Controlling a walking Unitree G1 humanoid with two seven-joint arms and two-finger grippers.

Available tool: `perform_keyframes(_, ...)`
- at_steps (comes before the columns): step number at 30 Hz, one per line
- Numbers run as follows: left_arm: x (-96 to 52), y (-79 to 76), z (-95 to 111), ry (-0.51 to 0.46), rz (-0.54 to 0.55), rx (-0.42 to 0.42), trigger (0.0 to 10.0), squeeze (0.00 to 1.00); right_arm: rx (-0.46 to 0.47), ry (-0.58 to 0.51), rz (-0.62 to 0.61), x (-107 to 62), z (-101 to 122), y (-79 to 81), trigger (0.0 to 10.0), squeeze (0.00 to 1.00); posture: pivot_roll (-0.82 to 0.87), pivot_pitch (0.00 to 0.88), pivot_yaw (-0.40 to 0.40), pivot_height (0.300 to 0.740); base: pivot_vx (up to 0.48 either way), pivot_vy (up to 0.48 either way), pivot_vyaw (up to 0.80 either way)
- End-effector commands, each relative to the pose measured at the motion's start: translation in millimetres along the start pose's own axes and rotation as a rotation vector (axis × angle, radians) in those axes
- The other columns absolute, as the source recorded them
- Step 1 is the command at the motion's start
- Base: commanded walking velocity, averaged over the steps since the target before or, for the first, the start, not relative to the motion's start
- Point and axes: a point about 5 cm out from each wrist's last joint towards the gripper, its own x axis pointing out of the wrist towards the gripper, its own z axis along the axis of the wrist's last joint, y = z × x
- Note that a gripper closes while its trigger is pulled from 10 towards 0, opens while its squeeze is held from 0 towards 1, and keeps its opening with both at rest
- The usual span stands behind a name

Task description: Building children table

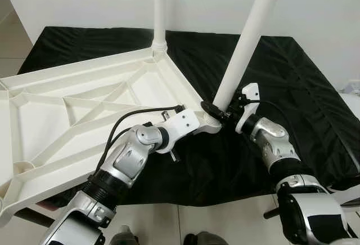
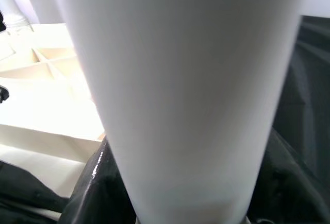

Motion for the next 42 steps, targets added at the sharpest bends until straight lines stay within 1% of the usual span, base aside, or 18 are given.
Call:
perform_keyframes(1,-0.9,1.1,11.7,-0.042,0.02,0.044,10.0,0.0,0.01,0.02,-0.04,-8.0,-2.6,-8.9,0.0,0.0,0.01,0.0,-0.043,0.74,0.0,0.0,0.0)
perform_keyframes(2,-0.8,1.4,12.2,-0.043,0.02,0.045,10.0,0.0,0.006,0.023,-0.042,-8.8,-3.3,-9.1,2.4,0.0,0.01,0.0,-0.043,0.74,0.0,0.0,0.0)
perform_keyframes(3,-0.7,1.6,12.4,-0.044,0.02,0.046,10.0,0.0,0.003,0.024,-0.046,-9.4,-3.9,-8.8,10.0,0.0,0.01,0.0,-0.043,0.74,0.0,0.0,0.0)
perform_keyframes(12,-0.9,1.7,12.0,-0.044,0.02,0.05,10.0,0.0,0.009,-0.003,-0.079,-9.6,-6.2,-3.7,10.0,0.0,0.01,0.0,-0.047,0.74,0.0,0.0,0.0)
perform_keyframes(13,-0.8,1.5,12.2,-0.045,0.02,0.051,10.0,0.0,0.007,-0.024,-0.116,-8.3,-5.6,-1.4,10.0,0.0,0.01,0.0,-0.049,0.74,0.0,0.0,0.0)
perform_keyframes(14,-0.4,0.9,12.5,-0.046,0.019,0.051,10.0,0.0,0.011,-0.04,-0.161,-5.4,-7.3,4.4,10.0,0.0,0.01,0.0,-0.051,0.74,0.0,0.0,0.0)
perform_keyframes(16,-0.3,0.8,12.6,-0.047,0.019,0.051,10.0,0.0,0.013,-0.041,-0.169,-4.7,-7.8,5.7,10.0,0.0,0.01,0.0,-0.051,0.74,0.0,0.0,0.0)
perform_keyframes(21,1.3,-0.9,14.3,-0.052,0.015,0.053,10.0,0.0,0.014,-0.059,-0.268,3.1,-13.0,21.5,10.0,0.0,0.01,0.0,-0.058,0.74,0.0,0.0,0.0)
perform_keyframes(23,1.3,-1.1,14.4,-0.053,0.014,0.054,10.0,0.0,0.015,-0.059,-0.28,4.2,-13.3,23.3,10.0,0.0,0.01,0.0,-0.058,0.74,0.0,0.0,0.0)
perform_keyframes(26,1.3,-1.7,13.8,-0.053,0.012,0.055,10.0,0.0,0.033,-0.09,-0.332,9.5,-10.2,31.8,10.0,0.0,0.01,0.0,-0.06,0.74,0.0,0.0,0.0)
perform_keyframes(28,1.5,-2.0,13.5,-0.052,0.011,0.055,10.0,0.0,0.039,-0.089,-0.39,13.0,-8.7,37.1,10.0,0.0,0.01,0.0,-0.06,0.74,0.0,0.0,0.0)
perform_keyframes(29,1.5,-2.0,13.5,-0.052,0.011,0.055,10.0,0.0,0.039,-0.089,-0.39,13.0,-8.7,37.1,10.0,0.0,0.01,0.0,-0.06,0.74,0.0,0.0,0.0)
perform_keyframes(30,1.7,-2.5,13.6,-0.052,0.009,0.056,10.0,0.0,0.045,-0.08,-0.434,14.2,-8.9,39.1,10.0,0.0,0.01,0.0,-0.065,0.74,0.0,0.0,0.0)
perform_keyframes(31,2.2,-3.3,14.1,-0.054,0.008,0.056,10.0,0.0,0.064,-0.062,-0.534,16.0,-11.0,42.0,10.0,0.0,0.01,0.0,-0.066,0.74,0.0,0.0,0.0)
perform_keyframes(35,2.4,-3.7,14.3,-0.055,0.008,0.055,10.0,0.0,0.074,-0.058,-0.576,16.9,-11.9,44.3,10.0,0.0,0.01,0.0,-0.066,0.74,0.0,0.0,0.0)
perform_keyframes(37,2.6,-4.5,14.2,-0.056,0.007,0.055,10.0,0.0,0.083,-0.045,-0.616,20.1,-13.4,51.5,10.0,0.0,0.01,0.0,-0.07,0.74,0.0,0.0,0.0)
perform_keyframes(39,2.6,-5.3,14.0,-0.056,0.007,0.054,10.0,0.0,0.1,-0.054,-0.617,24.9,-13.1,62.3,10.0,0.0,0.01,0.0,-0.073,0.74,0.0,0.0,0.0)
perform_keyframes(42,2.5,-5.9,13.5,-0.054,0.007,0.052,10.0,0.0,0.108,-0.06,-0.606,26.3,-12.7,69.0,10.0,0.0,0.02,0.0,-0.072,0.74,0.0,0.0,0.0)
